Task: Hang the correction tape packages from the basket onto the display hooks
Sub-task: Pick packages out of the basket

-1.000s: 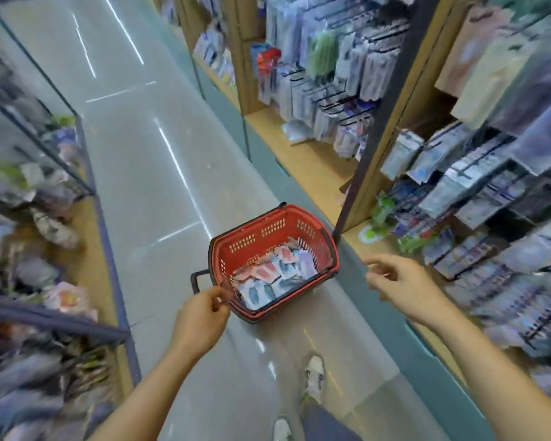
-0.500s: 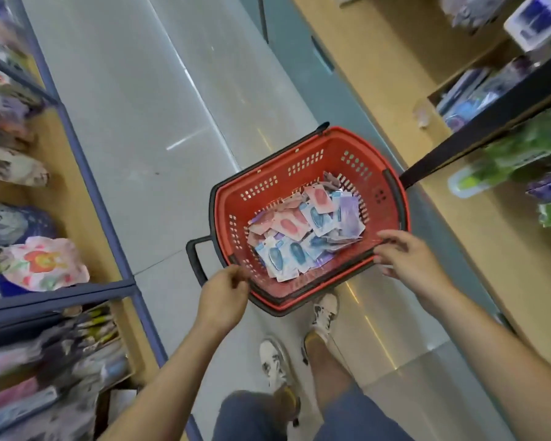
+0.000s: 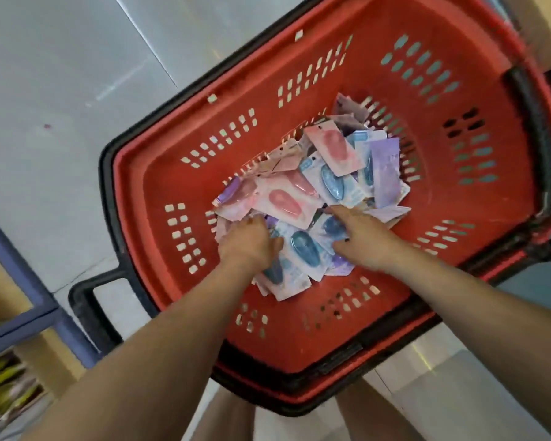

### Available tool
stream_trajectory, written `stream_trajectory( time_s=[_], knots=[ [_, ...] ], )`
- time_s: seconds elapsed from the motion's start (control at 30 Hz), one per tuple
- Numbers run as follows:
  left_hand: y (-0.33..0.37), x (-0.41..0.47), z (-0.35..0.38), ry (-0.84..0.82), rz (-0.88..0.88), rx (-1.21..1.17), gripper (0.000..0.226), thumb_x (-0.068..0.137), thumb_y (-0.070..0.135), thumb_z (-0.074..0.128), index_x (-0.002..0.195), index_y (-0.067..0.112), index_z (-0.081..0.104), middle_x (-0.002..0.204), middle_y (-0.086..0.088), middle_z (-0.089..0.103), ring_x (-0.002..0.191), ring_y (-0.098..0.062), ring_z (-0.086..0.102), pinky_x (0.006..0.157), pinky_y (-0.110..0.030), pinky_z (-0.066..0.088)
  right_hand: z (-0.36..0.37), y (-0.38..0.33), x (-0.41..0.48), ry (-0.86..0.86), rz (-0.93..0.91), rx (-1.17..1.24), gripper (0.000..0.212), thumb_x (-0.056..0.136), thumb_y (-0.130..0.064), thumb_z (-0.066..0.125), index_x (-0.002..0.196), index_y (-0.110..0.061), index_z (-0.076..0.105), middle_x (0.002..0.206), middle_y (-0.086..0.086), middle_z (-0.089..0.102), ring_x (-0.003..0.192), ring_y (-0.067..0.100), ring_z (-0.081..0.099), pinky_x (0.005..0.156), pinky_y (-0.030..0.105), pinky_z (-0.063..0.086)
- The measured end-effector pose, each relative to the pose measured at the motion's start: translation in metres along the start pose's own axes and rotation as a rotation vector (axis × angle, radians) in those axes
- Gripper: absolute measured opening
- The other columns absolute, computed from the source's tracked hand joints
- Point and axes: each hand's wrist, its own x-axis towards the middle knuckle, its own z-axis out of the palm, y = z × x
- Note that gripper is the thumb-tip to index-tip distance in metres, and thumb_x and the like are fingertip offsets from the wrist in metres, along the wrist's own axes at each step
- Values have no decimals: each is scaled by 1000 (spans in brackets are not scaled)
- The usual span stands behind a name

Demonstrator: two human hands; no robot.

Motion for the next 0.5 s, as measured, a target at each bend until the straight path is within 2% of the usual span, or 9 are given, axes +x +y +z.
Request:
stream_trajectory(
  time_s=[0.1, 0.17, 0.2, 0.3, 0.37, 0.43, 0.5],
  knots=[
    [-2, 23, 15, -129, 16, -7, 52, 96, 49, 52, 132, 13, 45, 127, -15, 61, 117, -35, 57, 93, -41, 47, 19, 4, 27, -65, 8, -138, 79, 86, -9, 63, 154, -17, 24, 155, 14, 30, 139, 31, 37, 108, 34, 35],
    [-3, 28, 23, -112, 41, -25, 52, 94, 49, 57, 131, 16, 44, 123, -13, 63, 114, -36, 58, 91, -41, 49, 26, 6, 36, -79, 46, -324, 88, 85, -8, 66, 156, -22, 16, 162, 7, 12, 143, 33, 26, 111, 43, 37],
    [-3, 29, 25, -96, 44, -57, 52, 93, 48, 59, 132, 17, 44, 122, -12, 63, 113, -35, 59, 91, -41, 50, 27, 7, 40, -74, 50, -419, 92, 83, -9, 70, 155, -25, 15, 162, 2, 9, 142, 33, 23, 109, 46, 39],
    [-3, 31, 29, -44, 16, -165, 44, 93, 43, 61, 128, 16, 53, 121, -12, 65, 112, -35, 59, 83, -35, 46, 22, 4, 48, -21, -15, -627, 87, 81, -13, 74, 150, -31, 23, 155, -1, 21, 137, 30, 26, 99, 45, 45],
    [0, 31, 25, -14, 25, -166, 36, 93, 41, 63, 114, 13, 57, 115, -15, 66, 106, -37, 60, 75, -34, 42, 18, 2, 54, 50, -75, -716, 69, 88, -11, 62, 146, -30, 31, 147, 0, 33, 134, 28, 30, 93, 43, 44],
    [2, 29, 13, -9, 38, -116, 31, 92, 42, 64, 98, 14, 52, 111, -15, 66, 104, -36, 60, 71, -33, 38, 16, 5, 57, 112, -128, -799, 57, 92, -14, 54, 144, -27, 35, 141, 1, 39, 131, 27, 33, 94, 41, 40],
    [2, 23, -8, 3, 46, -49, 33, 92, 44, 64, 96, 14, 52, 111, -15, 65, 105, -36, 60, 72, -33, 39, 13, 11, 58, 142, -147, -854, 51, 95, -23, 52, 144, -25, 36, 137, 2, 41, 129, 26, 35, 94, 41, 36]
  ],
)
